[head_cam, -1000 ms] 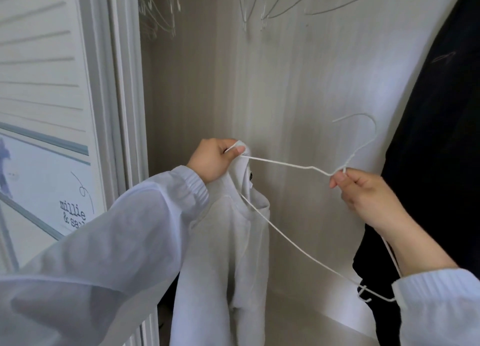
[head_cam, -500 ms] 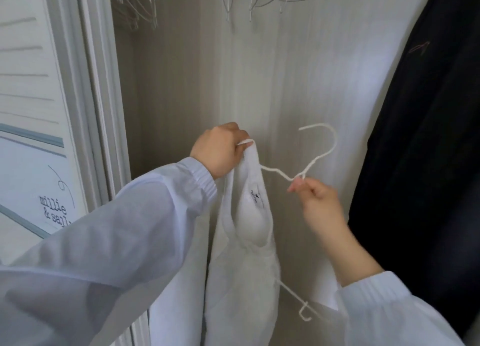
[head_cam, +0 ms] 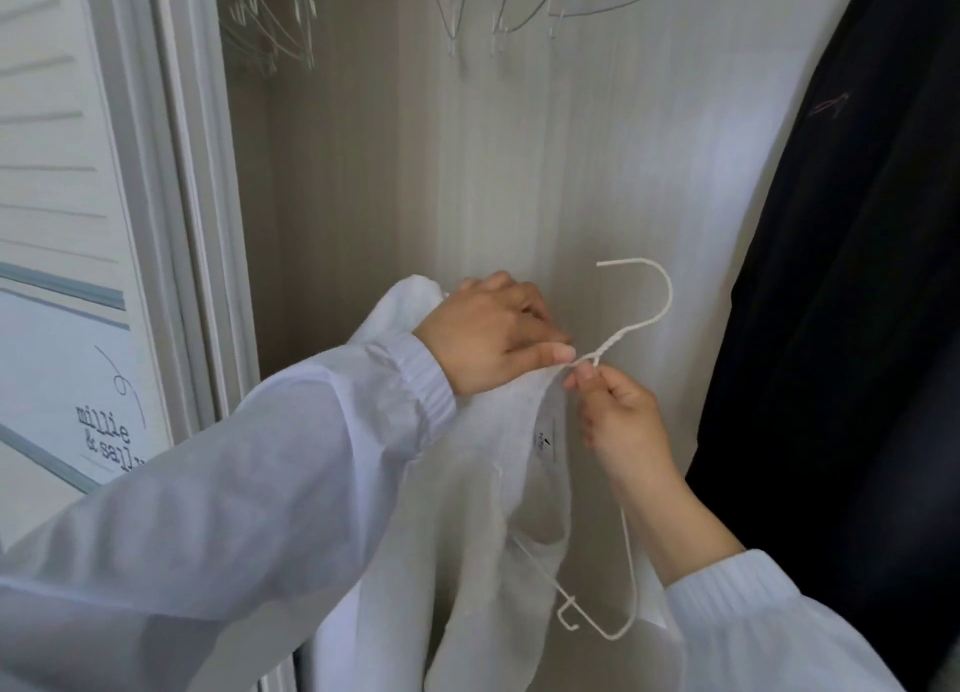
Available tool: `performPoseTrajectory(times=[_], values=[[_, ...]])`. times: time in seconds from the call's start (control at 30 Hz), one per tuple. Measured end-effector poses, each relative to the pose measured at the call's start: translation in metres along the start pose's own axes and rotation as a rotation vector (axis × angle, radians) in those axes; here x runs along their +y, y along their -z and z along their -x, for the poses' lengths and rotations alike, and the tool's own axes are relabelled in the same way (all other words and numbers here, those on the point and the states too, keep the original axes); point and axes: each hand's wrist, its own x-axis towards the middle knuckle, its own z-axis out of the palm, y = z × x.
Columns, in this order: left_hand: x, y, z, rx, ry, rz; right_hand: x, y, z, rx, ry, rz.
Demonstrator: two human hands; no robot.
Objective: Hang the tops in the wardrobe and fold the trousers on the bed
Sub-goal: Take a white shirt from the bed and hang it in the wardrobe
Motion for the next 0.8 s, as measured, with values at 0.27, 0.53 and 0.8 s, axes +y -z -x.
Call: performPoseTrajectory(times=[0.27, 0.53, 0.8], values=[[-0.041, 0.005, 0.020, 0.004, 0.150, 0.422, 0.011, 0.025, -0.003, -0.750, -0.399, -0.283], [-0.059, 0.013, 0.020, 0.289, 0.383, 0.632, 0.039, 0.018, 0.019, -0.860, 0.031, 0.939], [-0.107, -0.011, 0.060, 0.272, 0.605, 0.128, 0.042, 0.096, -0.046, -0.632, 0.420, 1.389]])
